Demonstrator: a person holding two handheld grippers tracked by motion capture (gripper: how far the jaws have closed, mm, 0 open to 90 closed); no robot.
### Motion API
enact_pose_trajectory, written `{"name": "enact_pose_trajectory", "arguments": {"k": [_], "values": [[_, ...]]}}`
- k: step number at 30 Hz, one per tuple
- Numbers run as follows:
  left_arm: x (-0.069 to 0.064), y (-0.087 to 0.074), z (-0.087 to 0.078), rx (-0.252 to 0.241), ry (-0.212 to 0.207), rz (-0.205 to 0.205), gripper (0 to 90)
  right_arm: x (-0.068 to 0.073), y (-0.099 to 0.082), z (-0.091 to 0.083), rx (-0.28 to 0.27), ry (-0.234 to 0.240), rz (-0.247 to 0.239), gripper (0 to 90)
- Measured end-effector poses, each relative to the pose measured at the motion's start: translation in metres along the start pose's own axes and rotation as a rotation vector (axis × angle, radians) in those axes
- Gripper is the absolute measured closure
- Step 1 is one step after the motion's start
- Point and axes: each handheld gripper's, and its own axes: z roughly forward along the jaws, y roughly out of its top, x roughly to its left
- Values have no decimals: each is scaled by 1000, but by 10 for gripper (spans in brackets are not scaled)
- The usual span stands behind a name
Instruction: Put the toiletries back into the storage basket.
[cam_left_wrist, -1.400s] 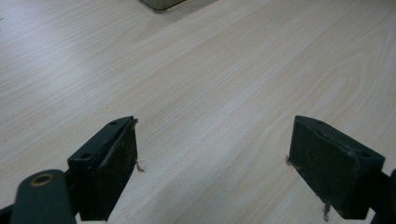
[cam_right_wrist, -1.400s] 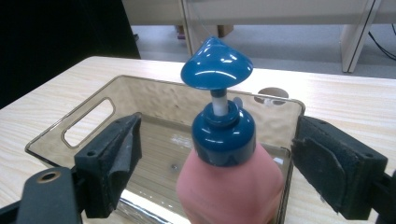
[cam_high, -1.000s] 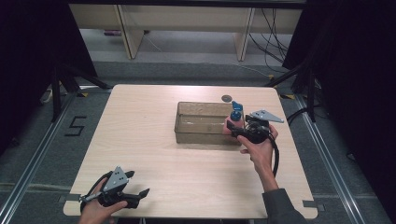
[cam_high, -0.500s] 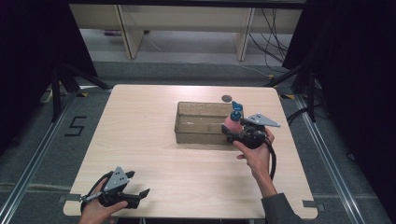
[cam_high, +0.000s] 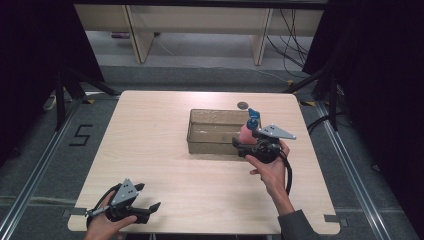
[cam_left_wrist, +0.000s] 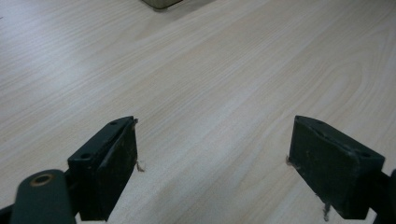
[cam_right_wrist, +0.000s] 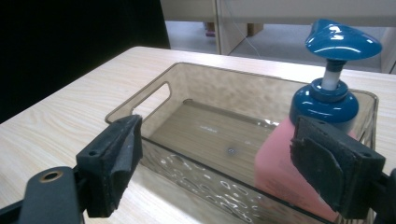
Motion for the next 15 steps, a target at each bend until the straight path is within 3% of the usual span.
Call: {"name": "enact_pose_trajectory", "arguments": {"k": [9,10,11,12,15], "values": [[0,0,0,1,5,1,149,8,-5,3,5,24,-17,176],[1,0,-1,10,5,12,148,11,-5,1,18,36,4,176],[0,0,0,1,-5,0,148,10,-5,3,3,39,-30,176],[0,0,0,-2,-2,-2,148,12,-5,2,18,38,-15,176],[1,0,-1,8,-3,10,148,13,-6,3,8,43,-40,176]]}}
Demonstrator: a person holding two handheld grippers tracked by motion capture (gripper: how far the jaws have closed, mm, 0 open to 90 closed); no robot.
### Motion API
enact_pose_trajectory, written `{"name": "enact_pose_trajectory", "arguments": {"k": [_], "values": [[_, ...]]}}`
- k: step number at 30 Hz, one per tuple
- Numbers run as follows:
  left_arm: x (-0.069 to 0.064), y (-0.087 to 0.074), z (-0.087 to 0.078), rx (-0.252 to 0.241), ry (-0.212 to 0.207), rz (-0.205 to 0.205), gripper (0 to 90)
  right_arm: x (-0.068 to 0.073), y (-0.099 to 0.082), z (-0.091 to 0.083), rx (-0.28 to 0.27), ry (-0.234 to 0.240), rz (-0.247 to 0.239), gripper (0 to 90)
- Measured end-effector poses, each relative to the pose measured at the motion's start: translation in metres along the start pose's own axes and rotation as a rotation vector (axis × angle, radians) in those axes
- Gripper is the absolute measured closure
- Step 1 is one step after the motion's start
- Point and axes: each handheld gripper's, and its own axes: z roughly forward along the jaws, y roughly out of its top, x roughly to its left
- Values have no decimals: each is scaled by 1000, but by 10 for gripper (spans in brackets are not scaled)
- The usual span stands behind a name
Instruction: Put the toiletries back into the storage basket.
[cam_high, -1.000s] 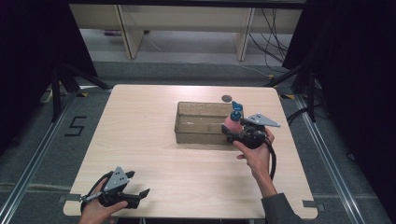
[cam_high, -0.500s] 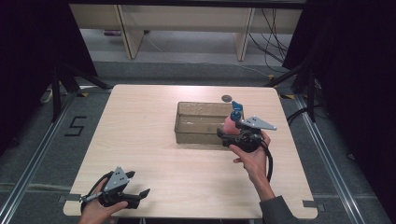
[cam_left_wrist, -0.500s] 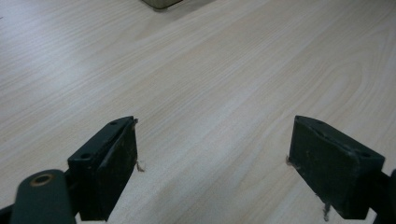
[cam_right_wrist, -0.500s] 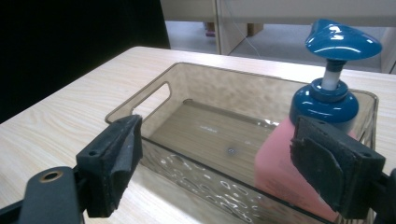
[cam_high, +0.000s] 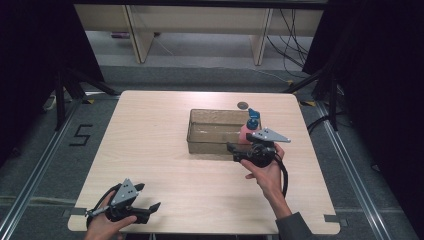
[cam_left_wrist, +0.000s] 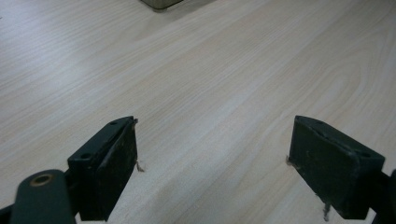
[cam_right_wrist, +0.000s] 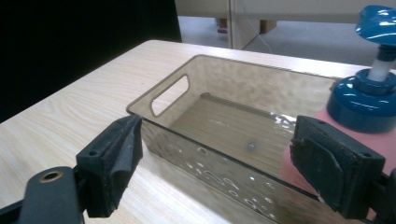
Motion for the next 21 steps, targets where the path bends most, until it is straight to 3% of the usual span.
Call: {"name": "enact_pose_trajectory", "arguments": {"k": [13,16,18,19,21], "values": [[0,0,0,-14,1,-14,148,10,-2,1,6,42,15,174],[0,0,0,-13,6,-16,148,10,-4,2,-19,42,-9,174],[0,0,-1,-14,9,-14,148,13,-4,0,4,51,21,174],[0,0,-1,-14,11,-12,148,12,-4,1,4,55,2,174],[0,1,0,-18,15,-9,148,15,-5,1,-1,63,18,174]]}}
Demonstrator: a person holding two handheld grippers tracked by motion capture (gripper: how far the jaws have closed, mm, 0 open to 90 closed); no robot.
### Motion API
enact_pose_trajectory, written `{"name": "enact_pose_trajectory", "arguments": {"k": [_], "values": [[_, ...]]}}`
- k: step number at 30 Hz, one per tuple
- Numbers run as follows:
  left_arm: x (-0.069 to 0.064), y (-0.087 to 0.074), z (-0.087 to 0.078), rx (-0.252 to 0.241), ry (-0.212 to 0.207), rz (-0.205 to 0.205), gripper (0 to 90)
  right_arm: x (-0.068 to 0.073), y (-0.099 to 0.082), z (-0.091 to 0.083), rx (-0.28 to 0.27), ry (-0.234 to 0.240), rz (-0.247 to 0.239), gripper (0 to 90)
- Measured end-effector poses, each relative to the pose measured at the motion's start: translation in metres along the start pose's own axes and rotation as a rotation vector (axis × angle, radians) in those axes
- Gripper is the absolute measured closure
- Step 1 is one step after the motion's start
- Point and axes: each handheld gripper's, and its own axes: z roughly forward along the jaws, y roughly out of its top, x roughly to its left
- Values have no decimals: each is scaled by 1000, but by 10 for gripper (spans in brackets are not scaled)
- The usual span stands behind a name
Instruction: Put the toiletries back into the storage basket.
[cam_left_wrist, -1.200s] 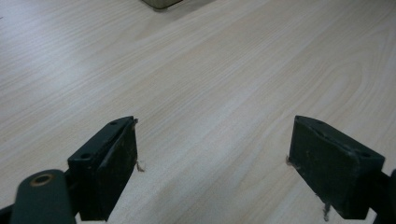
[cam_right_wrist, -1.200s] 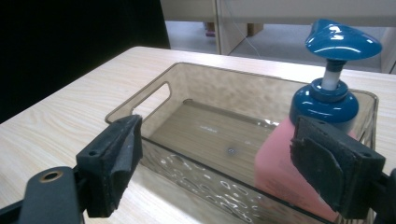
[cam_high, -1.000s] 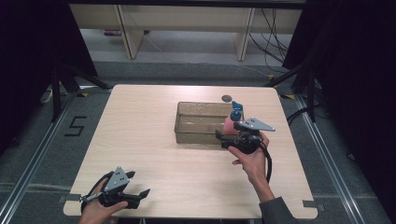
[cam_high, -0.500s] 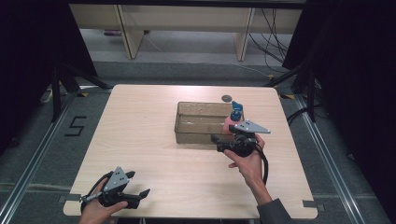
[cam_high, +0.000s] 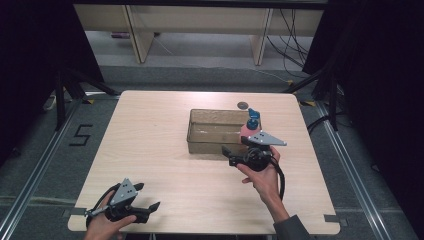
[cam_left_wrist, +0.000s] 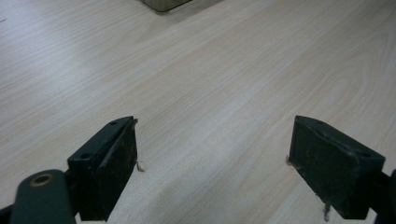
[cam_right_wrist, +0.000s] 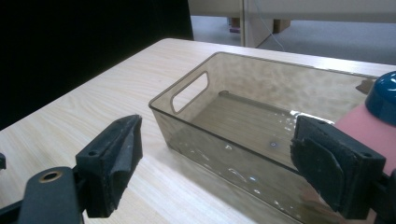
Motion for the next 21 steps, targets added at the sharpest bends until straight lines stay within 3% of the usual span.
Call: {"name": "enact_pose_trajectory", "arguments": {"k": [1,2,3,4,5,7,8,10,11,16,19,21], "values": [[1,0,-1,5,-1,15,148,0,-1,0,-6,-4,-5,174],[0,0,-1,-6,-1,0,148,0,-1,0,-2,-1,-22,174],[0,1,-1,-1,1,4,148,3,-2,-1,6,6,4,174],[0,1,-2,2,3,11,148,2,-3,0,-1,-4,-24,174],[0,1,-2,1,2,16,148,5,-4,-1,5,1,8,174],[0,1,-2,1,2,12,148,5,-6,0,8,6,-5,174],[0,1,-2,3,1,12,148,9,-7,-1,15,4,29,174],[0,0,-2,-1,13,4,148,7,-7,-1,-4,11,-22,174],[0,0,-2,0,18,-4,148,9,-7,-3,13,6,-16,174],[-1,1,-2,-5,21,0,148,13,-9,-5,-6,21,-31,174],[-2,1,-3,-2,20,8,148,17,-13,-6,9,19,-4,174],[-2,1,-3,-2,20,8,148,16,-14,-5,8,21,-37,174]]}}
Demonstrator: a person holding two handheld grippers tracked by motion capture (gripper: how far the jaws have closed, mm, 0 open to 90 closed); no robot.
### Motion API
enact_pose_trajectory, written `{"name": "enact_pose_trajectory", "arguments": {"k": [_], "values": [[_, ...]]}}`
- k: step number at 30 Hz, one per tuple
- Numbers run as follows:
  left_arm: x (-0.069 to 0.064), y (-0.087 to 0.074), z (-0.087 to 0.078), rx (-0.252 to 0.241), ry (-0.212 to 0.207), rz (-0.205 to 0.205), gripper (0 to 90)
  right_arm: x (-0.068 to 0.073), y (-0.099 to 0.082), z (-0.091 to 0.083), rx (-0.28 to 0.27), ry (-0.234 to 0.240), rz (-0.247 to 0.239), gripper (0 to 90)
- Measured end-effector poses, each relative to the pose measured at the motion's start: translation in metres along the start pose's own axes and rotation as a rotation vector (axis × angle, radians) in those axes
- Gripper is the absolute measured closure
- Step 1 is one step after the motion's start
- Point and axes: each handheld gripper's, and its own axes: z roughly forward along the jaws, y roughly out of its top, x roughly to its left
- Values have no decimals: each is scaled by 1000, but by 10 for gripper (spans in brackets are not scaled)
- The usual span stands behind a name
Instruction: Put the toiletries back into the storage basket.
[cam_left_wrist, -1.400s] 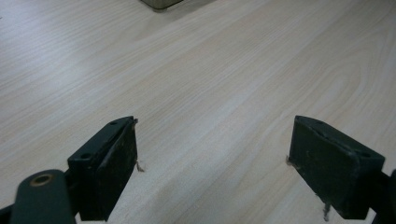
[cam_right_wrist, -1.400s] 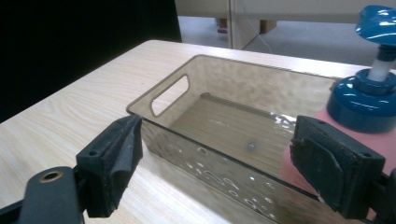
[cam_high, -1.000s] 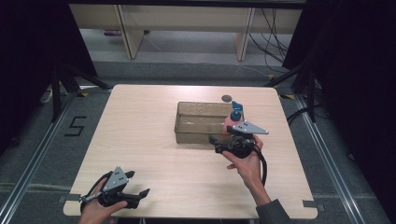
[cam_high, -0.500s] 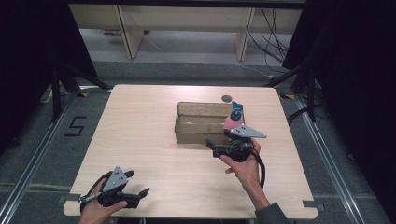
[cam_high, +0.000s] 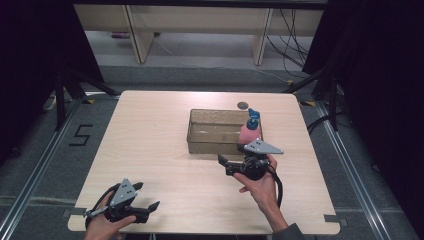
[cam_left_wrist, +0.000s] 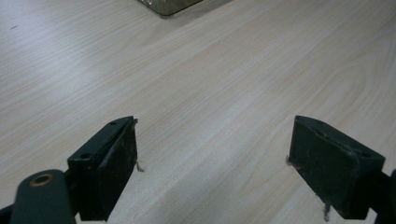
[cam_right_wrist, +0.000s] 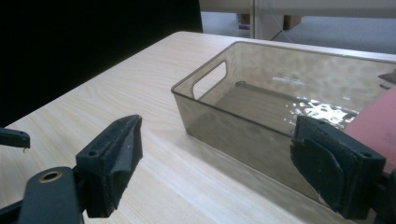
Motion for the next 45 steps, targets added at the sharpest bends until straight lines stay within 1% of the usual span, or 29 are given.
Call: {"name": "enact_pose_trajectory", "arguments": {"k": [1,2,3,6,7,8,10,12,13,14,15,16,17,18,19,20,24,25,26,27,29,30,33,35,36,38,40,42,45], "values": [[0,0,0,1,1,1,148,2,-1,0,5,16,22,174],[0,0,0,0,3,2,148,2,-2,-1,5,1,0,174],[0,0,0,1,4,3,148,4,-3,0,5,15,20,174],[0,0,0,-6,3,4,148,5,-5,-1,2,-2,-20,174],[1,0,0,-10,-2,7,148,9,-6,-2,4,12,16,174],[0,0,1,-16,-2,1,148,7,-6,-1,0,20,-9,175],[0,0,0,-12,-1,12,148,9,-7,-2,4,15,-14,174],[0,0,0,-20,-5,9,148,11,-8,-3,14,23,9,175],[1,1,-1,-1,3,32,148,12,-9,-4,9,28,8,174],[-1,0,-1,-17,-3,14,148,12,-10,-3,3,36,-10,175],[-2,1,-1,-18,-3,13,148,12,-10,-5,9,12,-22,175],[-2,1,-1,-18,-3,16,148,12,-11,-4,-1,32,-21,175],[-2,1,-1,-18,-2,20,148,15,-12,-5,18,40,19,175],[0,1,-2,3,3,48,148,15,-12,-6,13,33,0,175],[0,1,-2,-1,0,47,148,16,-14,-6,13,43,18,175],[-2,0,-1,-16,-3,19,148,16,-14,-6,6,40,2,175],[-1,0,-2,-17,-6,23,148,18,-16,-6,17,49,-6,175],[-1,0,-2,-17,-8,21,148,19,-16,-8,32,34,13,175],[-2,0,-1,-23,-9,15,148,19,-17,-7,19,49,11,175],[-1,0,-2,-12,-6,29,148,18,-18,-7,8,46,-4,175],[-2,0,-1,-18,-6,18,148,18,-18,-7,10,44,-17,175],[-1,0,-2,-14,-8,21,148,18,-19,-7,11,46,2,175],[-1,0,-2,-15,-7,23,148,18,-20,-7,16,41,-11,179],[-2,0,-1,-21,-9,14,148,20,-22,-8,17,37,12,179],[0,0,-2,-12,-9,34,148,20,-23,-8,28,54,17,179],[-2,0,-1,-20,-9,13,148,19,-24,-9,24,52,4,179],[-2,0,-1,-21,-12,12,148,20,-25,-10,24,44,22,179],[-2,-1,-1,-20,-11,14,148,18,-27,-10,17,51,-3,182],[-2,-1,-1,-19,-11,11,148,18,-28,-13,29,44,0,183]]}}
